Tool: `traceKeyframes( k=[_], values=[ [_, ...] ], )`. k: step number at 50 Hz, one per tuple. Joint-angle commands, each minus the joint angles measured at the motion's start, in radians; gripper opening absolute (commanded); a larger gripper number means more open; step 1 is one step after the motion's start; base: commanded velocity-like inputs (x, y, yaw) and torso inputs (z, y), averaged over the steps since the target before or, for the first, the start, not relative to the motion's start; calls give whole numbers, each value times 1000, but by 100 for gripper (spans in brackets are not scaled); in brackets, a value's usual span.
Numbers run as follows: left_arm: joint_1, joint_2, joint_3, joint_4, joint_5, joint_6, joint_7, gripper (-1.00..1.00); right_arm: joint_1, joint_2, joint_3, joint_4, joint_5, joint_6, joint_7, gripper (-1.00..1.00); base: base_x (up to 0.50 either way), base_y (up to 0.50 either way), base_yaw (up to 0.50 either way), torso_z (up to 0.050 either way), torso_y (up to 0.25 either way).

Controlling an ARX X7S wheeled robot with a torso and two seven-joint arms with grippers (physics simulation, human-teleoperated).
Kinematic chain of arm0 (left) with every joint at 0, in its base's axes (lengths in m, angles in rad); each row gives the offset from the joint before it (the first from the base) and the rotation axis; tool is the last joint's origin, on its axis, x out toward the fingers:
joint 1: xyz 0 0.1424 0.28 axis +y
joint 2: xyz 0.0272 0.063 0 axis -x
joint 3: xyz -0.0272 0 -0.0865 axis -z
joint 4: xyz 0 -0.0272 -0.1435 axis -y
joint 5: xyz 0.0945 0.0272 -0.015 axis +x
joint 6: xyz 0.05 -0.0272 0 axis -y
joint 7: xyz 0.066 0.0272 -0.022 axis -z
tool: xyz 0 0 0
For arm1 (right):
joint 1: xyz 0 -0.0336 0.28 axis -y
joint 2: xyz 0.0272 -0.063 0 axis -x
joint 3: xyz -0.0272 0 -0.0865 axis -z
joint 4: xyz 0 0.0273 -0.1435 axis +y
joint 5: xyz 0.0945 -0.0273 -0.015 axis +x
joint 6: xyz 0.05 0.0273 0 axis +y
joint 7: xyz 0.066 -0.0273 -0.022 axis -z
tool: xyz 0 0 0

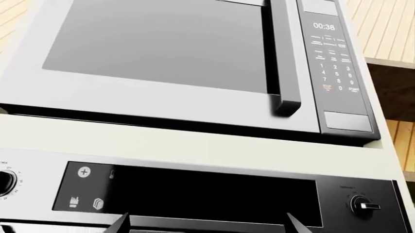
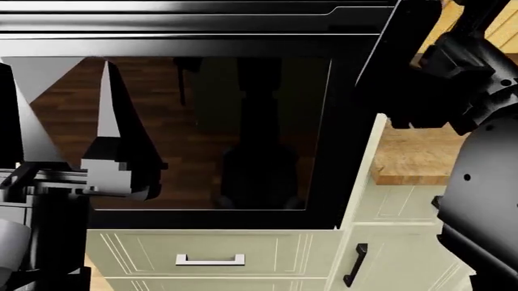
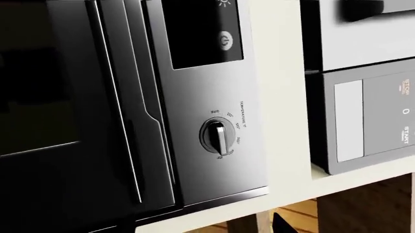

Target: Preheat the oven by turning the temperature knob.

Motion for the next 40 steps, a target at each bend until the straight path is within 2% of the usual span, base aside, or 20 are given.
traceKeyframes(
  k=[1, 22, 32, 40],
  values=[
    [2, -6, 7, -4, -1, 4, -2, 100, 83, 9, 12, 77, 41, -12, -30, 100, 0, 0, 0, 0, 0],
    [9, -12, 18, -12, 3, 18, -7, 100, 164, 8, -16, 241, 62, -49, -23, 100, 0, 0, 0, 0, 0],
    [15, -25, 6, 0, -15, 16, -14, 100, 227, -20, -31, 386, 62, -60, 20, 100, 0, 0, 0, 0, 0],
    [4, -21, 18, -21, -8, 22, -11, 100, 273, -18, -41, 389, 48, -52, -25, 100, 0, 0, 0, 0, 0]
  ],
)
